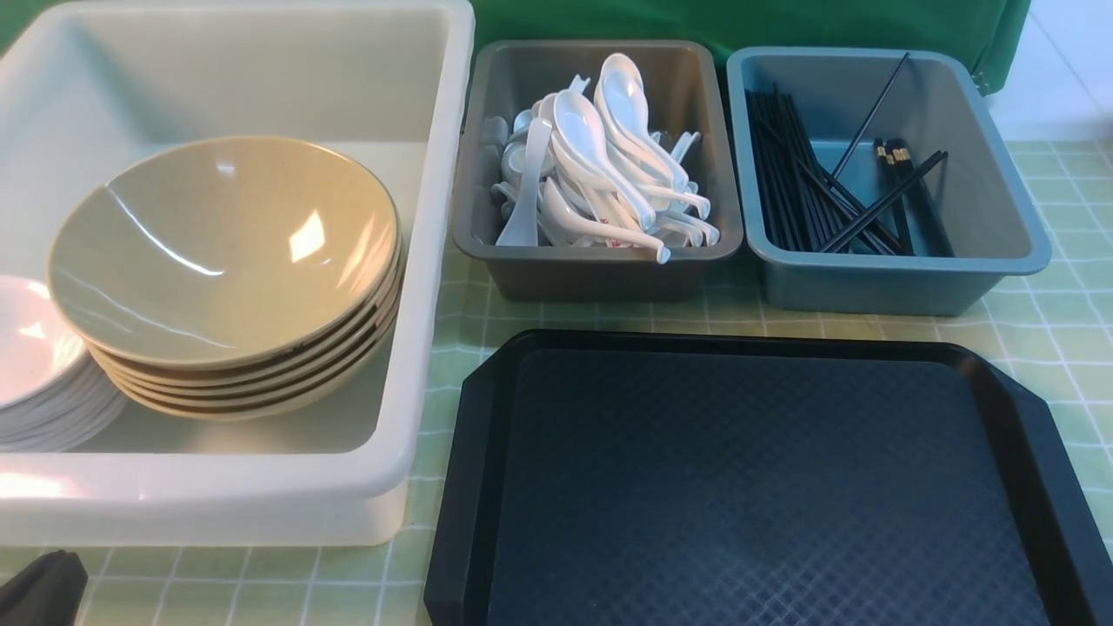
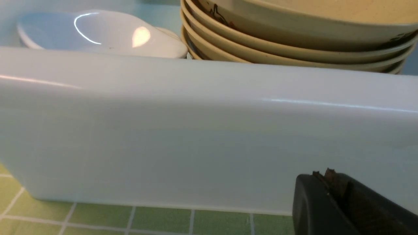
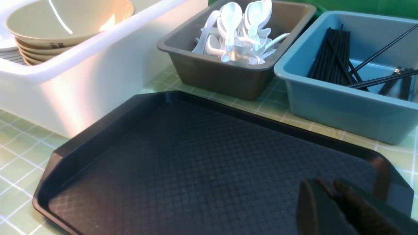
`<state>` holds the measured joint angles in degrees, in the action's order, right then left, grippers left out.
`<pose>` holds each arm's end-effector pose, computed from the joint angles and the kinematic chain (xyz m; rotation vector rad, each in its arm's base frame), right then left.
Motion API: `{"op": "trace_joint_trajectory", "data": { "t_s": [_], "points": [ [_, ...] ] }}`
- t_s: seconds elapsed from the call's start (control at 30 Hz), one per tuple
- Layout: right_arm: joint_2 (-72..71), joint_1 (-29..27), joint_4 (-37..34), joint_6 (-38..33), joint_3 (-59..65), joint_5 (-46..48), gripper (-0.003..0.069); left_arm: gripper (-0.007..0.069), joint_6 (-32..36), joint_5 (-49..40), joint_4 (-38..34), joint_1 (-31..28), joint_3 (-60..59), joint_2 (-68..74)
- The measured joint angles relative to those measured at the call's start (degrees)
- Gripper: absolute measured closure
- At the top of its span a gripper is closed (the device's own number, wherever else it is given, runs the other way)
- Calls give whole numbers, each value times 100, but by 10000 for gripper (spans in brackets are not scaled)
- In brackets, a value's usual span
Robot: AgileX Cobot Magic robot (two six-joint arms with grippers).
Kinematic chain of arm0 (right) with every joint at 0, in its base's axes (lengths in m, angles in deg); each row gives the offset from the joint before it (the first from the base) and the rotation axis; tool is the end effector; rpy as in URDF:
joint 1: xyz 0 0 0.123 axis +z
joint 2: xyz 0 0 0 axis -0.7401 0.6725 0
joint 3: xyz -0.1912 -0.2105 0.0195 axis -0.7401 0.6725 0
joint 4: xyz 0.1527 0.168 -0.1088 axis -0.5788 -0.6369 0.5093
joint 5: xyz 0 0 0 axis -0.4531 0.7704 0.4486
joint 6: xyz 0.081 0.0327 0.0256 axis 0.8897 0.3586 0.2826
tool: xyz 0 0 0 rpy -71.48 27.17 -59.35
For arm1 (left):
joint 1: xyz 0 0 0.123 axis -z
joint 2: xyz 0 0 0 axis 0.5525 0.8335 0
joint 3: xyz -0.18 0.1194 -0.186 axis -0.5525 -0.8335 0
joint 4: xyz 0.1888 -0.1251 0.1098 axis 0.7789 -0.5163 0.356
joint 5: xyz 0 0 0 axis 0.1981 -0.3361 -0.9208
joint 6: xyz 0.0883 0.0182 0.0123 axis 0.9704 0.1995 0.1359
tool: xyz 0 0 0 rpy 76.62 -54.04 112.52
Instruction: On green table put chopsticks spoon bowls plates into blue grey white boxes.
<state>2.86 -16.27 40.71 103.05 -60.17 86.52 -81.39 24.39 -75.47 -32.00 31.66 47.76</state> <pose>0.0224 0.0041 0.2789 -0.3107 1.6687 0.4139 0.0525 0.0013 0.1750 -0.0045 1.8545 0.0018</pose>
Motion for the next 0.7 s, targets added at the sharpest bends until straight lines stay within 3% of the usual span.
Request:
{"op": "trace_joint_trajectory", "data": {
  "t_s": [0.47,0.57,0.7],
  "points": [
    [0,-8,0,0,0,0,580,626,0,0,0,0,0,0],
    [0,-346,-11,0,0,0,580,626,0,0,0,0,0,0],
    [0,-1834,-11,0,6,0,577,626,0,7,-19,0,0,0]
  ]
}}
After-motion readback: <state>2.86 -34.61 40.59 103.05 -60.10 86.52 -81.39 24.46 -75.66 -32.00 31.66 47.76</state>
